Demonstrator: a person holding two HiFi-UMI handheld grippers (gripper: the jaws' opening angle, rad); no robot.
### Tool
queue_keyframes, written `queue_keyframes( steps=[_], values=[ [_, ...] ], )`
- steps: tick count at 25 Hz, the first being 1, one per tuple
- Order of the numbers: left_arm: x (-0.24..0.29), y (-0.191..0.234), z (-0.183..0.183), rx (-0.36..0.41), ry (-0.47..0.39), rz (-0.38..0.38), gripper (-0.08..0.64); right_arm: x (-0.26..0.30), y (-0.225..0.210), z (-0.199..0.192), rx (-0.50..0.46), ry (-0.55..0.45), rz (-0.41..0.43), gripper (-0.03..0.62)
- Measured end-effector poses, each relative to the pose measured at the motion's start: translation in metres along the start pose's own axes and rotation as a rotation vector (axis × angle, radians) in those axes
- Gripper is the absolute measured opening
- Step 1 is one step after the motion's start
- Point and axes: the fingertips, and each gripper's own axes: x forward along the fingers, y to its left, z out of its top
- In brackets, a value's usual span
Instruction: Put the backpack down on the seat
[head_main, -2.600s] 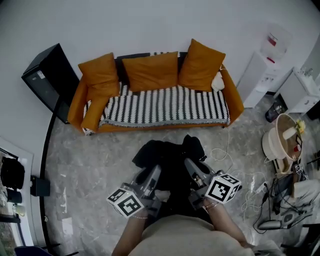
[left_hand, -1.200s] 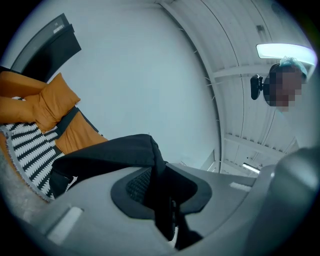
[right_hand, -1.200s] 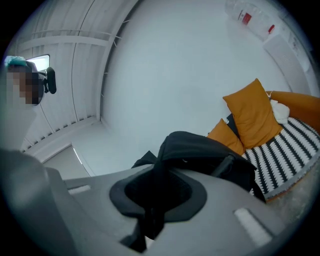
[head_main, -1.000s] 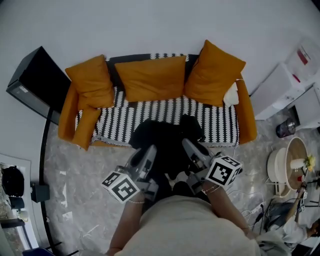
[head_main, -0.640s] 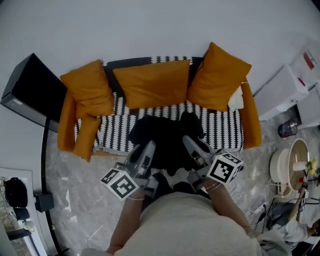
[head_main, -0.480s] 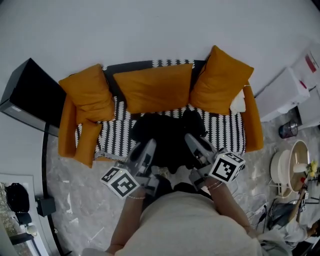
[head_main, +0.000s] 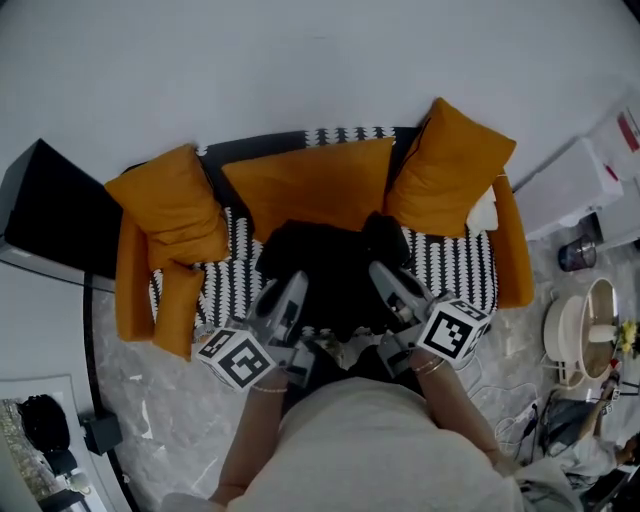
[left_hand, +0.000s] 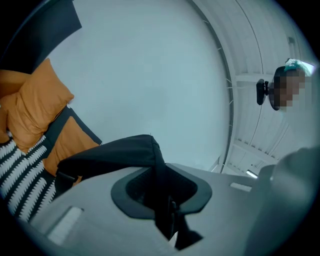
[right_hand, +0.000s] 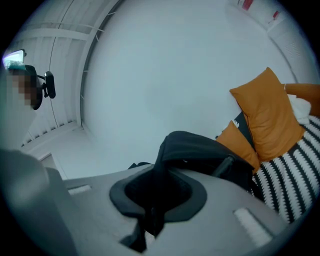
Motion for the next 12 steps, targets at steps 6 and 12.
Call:
queue_keyframes(
  steps=[6, 12],
  values=[
    [0.025, 0.017, 0.010, -0.003, 0.051, -0.002, 0.066, 0.019, -0.014, 0.011, 0.012, -0.014, -0.041, 0.040],
    [0.047, 0.026, 0.001, -0.033, 0.090, 0.004, 0.066, 0.021, -0.038, 0.021, 0.023, 0.011, -0.079, 0.040]
  ],
)
